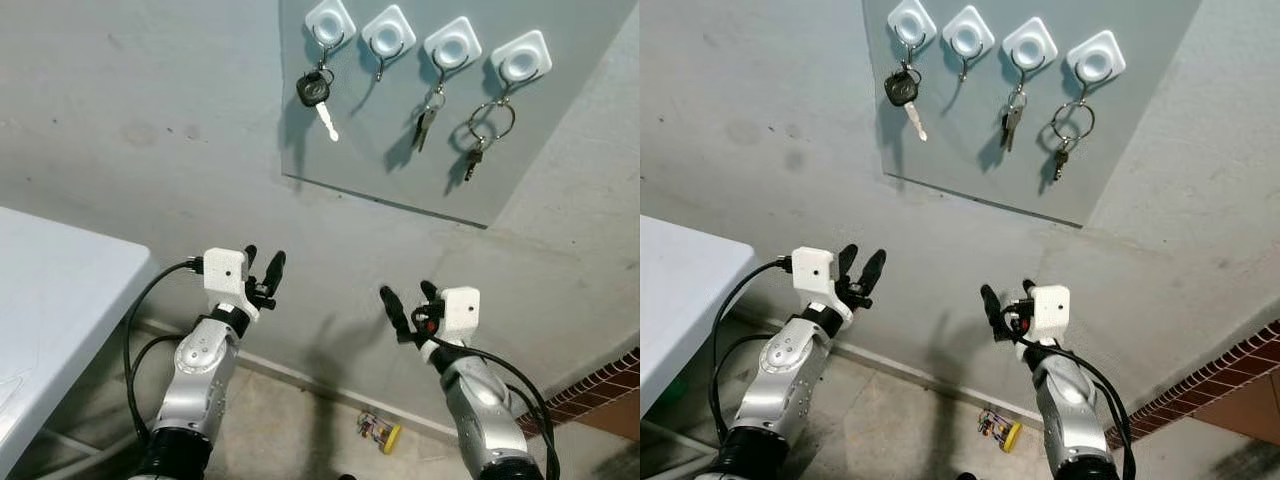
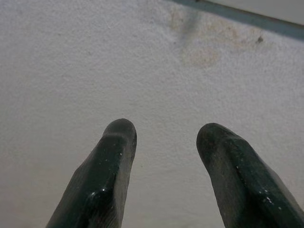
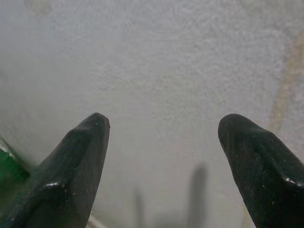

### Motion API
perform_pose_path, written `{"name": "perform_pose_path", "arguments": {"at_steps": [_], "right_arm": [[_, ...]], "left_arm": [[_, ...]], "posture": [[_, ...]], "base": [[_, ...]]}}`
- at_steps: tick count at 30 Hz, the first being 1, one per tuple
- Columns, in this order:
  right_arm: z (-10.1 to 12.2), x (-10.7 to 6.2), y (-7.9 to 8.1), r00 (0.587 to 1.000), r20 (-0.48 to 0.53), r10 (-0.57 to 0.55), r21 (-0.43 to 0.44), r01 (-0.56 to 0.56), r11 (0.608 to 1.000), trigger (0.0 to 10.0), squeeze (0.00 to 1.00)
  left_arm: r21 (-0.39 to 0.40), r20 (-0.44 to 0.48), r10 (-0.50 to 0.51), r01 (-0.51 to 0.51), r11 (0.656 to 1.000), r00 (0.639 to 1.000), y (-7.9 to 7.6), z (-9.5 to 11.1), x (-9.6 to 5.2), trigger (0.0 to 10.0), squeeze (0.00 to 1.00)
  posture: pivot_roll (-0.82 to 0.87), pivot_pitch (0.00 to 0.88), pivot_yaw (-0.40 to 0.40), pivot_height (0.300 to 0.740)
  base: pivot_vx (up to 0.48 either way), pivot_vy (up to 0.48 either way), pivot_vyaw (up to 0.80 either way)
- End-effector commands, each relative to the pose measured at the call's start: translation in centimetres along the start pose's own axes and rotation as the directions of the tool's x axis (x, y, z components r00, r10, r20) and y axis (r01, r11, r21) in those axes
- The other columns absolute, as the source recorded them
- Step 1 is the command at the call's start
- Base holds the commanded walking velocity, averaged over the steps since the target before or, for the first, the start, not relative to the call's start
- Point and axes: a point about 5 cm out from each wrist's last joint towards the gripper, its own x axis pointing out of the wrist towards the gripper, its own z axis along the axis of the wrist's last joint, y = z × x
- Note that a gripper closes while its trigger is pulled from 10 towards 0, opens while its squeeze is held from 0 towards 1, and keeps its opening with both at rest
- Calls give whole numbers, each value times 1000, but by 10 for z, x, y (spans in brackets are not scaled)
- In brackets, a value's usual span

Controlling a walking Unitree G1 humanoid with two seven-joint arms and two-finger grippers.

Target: Hang keys on a hook

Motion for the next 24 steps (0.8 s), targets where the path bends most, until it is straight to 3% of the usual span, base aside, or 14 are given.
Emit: {"name": "perform_pose_path", "arguments": {"at_steps": [1, 5, 8, 11, 13, 17, 24], "right_arm": [[-12, -6, -5, 999, -43, -33, 3, 34, 999, 10000, 0], [-40, -19, -9, 981, -179, -68, -53, 60, 997, 10000, 0], [-54, -26, -9, 965, -249, -80, -39, 73, 997, 10000, 0], [-77, -42, -12, 923, -369, -106, -69, 87, 994, 10000, 0], [-85, -49, -14, 900, -418, -124, -95, 92, 991, 10000, 0], [-114, -82, -19, 787, -590, -181, -152, 112, 982, 10000, 0], [-136, -119, -23, 654, -717, -240, -169, 171, 971, 10000, 0]], "left_arm": [[10, -52, 13, -12, 1000, 999, 2, -15, -5, 10000, 0], [20, -152, 30, -27, 999, 988, 3, -42, -12, 10000, 0], [2, -219, 30, -30, 1000, 975, 3, -59, -20, 10000, 0], [-58, -278, 31, -49, 997, 960, 2, -75, -26, 10000, 0], [-18, -317, 22, -30, 999, 948, 0, -83, -31, 10000, 0], [-19, -496, 35, -52, 998, 868, 0, -119, -63, 10000, 0], [23, -661, 92, -103, 994, 745, 2, -146, -96, 10000, 0]], "posture": [[4, 70, -25, 740], [5, 66, -24, 740], [3, 65, -23, 740], [1, 52, -22, 740], [0, 51, -22, 740], [-1, 38, -20, 740], [-1, 35, -26, 740]], "base": [[0, 0, 0], [0, 0, 0], [0, 0, 0], [0, 0, 0], [0, 0, 0], [0, 0, 0], [0, 0, 0]]}}
